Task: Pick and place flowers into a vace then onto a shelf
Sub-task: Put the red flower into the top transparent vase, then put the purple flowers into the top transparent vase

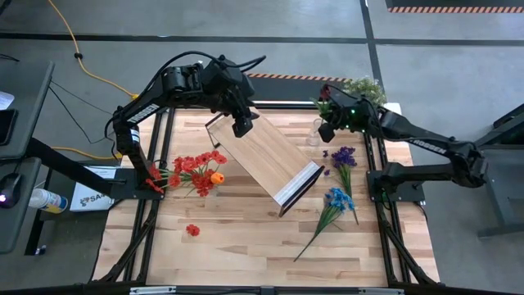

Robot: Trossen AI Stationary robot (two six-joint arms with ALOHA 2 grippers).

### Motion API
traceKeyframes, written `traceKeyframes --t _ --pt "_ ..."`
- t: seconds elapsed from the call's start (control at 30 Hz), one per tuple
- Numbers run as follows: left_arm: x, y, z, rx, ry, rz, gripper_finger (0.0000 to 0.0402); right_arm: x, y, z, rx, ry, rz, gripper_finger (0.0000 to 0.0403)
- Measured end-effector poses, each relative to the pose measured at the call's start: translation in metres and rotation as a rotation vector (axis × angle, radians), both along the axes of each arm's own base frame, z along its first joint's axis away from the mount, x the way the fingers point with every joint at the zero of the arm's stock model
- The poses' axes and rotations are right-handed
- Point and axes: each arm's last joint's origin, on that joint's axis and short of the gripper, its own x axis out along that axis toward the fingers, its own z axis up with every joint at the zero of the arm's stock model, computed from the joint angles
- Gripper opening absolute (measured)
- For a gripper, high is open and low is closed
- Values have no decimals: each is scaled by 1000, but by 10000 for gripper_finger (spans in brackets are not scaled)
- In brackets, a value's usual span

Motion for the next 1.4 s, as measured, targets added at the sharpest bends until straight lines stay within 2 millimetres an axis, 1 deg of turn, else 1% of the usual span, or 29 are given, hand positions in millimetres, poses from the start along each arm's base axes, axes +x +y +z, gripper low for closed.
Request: traceKeyframes --t 0.17,0.27,0.67,1.0,1.13,1.27,1.4 --pt "1 0 1 3 -15 0 230 0 0 -9 -5 19 -14 2" --pt "1 0 2 0 -23 5 230 -1 0 -13 -8 35 -27 14" --pt "1 0 2 -5 -27 10 230 -1 -1 -15 -47 63 -9 90" --pt "1 0 2 -6 -25 10 230 -1 -1 -15 -46 63 -10 170" --pt "1 0 2 -6 -24 10 230 -1 -1 -14 -46 61 -10 190" --pt "1 0 1 -8 -16 10 230 -3 0 -8 -41 62 0 201" --pt "0 0 0 -11 -4 10 230 -6 3 12 -41 90 16 206"
